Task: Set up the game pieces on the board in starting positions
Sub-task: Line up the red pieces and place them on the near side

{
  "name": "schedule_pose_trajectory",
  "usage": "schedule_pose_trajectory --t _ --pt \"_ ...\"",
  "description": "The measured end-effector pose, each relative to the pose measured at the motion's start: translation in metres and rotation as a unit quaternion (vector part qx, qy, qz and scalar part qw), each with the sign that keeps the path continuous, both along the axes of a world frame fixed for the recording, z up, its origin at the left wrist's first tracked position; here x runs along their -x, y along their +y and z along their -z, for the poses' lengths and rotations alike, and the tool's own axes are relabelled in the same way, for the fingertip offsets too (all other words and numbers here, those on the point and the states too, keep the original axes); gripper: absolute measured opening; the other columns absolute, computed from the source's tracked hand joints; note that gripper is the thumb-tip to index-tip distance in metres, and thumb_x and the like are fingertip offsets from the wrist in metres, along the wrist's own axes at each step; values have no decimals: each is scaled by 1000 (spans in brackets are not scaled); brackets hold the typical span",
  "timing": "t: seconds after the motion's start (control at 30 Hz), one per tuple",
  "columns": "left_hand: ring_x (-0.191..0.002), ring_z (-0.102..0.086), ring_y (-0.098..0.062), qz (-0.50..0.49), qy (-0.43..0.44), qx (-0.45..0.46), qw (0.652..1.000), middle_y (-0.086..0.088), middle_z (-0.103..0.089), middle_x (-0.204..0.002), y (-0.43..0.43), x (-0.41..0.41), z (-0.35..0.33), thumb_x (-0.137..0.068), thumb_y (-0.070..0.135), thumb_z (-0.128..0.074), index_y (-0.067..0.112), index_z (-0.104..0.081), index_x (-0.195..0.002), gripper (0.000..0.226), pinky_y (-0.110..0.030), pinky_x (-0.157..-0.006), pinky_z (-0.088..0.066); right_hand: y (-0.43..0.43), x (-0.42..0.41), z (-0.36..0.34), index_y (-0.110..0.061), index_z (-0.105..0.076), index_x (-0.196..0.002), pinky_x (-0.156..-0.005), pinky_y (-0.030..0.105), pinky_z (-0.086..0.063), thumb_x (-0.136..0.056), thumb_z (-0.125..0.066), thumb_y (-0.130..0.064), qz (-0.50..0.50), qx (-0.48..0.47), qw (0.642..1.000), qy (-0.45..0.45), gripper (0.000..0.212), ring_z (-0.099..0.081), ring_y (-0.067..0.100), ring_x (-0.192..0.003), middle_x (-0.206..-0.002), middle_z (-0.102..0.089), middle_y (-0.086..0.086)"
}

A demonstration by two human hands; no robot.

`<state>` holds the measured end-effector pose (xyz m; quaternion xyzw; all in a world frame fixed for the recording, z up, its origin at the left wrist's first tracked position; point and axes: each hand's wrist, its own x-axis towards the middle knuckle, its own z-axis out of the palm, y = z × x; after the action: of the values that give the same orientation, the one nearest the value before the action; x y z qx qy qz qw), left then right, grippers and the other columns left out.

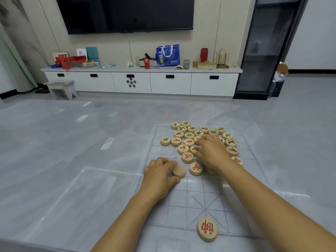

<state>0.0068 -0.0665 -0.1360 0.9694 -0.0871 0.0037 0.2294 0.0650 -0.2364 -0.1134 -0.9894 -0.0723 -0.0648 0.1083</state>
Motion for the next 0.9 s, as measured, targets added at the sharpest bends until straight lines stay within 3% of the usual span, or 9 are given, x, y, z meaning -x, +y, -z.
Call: schedule_pose_trajectory --t 0.13,0.33,0.47,0.57,0.63,0.77,0.9 --pt "-129 -34 -15 11 0 -1 1000 6 -43 -140 7 1 -1 -88 42 -54 31 -48 -129 43 -32 -104 -27 6 -22 -4 -11 -63 -104 -85 38 -46 -89 -49 -22 -26 73 996 37 23 -53 27 -105 -117 -58 10" --pt "-128 -35 -14 29 16 -13 999 6 -43 -138 18 10 -9 -88 42 -55 32 -50 -126 40 -31 -104 -26 4 -20 -12 -11 -56 -83 -73 33 -40 -83 -57 -28 0 68 996 60 16 -51 26 -97 -107 -54 10" --pt "-121 -39 -12 29 11 -19 999 9 -47 -130 29 24 -13 -81 44 -62 28 -56 -113 36 -29 -102 -27 -7 25 -33 -10 -62 -98 -86 35 -43 -82 -59 -29 15 -44 999 8 25 -49 24 -103 -104 -51 5" --pt "-120 -39 -11 54 19 -35 998 11 -47 -128 33 40 -13 -80 46 -63 30 -55 -112 36 -27 -101 -25 -22 77 -35 -14 -59 -93 -77 36 -47 -82 -59 -29 26 -92 995 15 19 -54 21 -91 -97 -56 -1" --pt "-120 -38 -10 80 29 -39 996 12 -47 -128 36 52 -14 -81 44 -62 32 -54 -113 35 -26 -102 -24 -33 109 -26 -20 -58 -96 -75 33 -48 -83 -58 -32 31 -98 994 44 18 -54 16 -86 -95 -56 -3" --pt "-121 -37 -9 124 65 -29 990 14 -45 -127 42 72 -17 -84 36 -61 39 -53 -117 34 -26 -105 -25 -45 150 -4 -30 -47 -125 -76 20 -41 -86 -54 -42 45 -76 993 74 42 -49 6 -92 -106 -51 -10" --pt "-121 -39 -7 144 117 19 983 15 -38 -123 38 84 -16 -81 31 -65 42 -38 -131 58 -25 -105 -33 -46 176 8 -35 -44 -126 -79 18 -43 -87 -50 -49 24 -72 995 64 42 -50 5 -97 -111 -46 -12"
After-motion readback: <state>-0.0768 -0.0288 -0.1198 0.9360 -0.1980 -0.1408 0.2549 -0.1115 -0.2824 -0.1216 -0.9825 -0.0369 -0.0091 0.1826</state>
